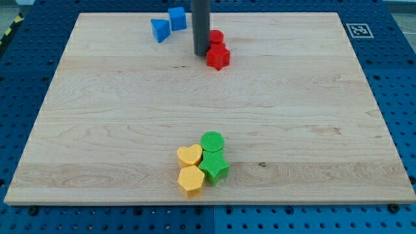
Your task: Reposition your arm above the green circle
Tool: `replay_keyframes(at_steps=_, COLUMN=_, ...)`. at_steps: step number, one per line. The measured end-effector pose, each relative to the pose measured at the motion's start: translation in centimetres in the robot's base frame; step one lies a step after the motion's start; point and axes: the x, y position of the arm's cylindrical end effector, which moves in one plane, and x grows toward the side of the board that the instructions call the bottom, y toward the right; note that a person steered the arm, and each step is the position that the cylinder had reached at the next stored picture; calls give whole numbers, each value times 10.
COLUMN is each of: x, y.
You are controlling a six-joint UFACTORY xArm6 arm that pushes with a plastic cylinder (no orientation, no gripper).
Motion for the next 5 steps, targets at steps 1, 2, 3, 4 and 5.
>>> replay_keyframes(at_steps=1, x=0, y=8)
replay_keyframes(at_steps=2, x=3, y=7)
replay_keyframes(at_steps=3, x=14, y=-2)
replay_keyframes(at_steps=4, x=32, y=-49)
replay_keyframes(at_steps=5, x=67, y=-100)
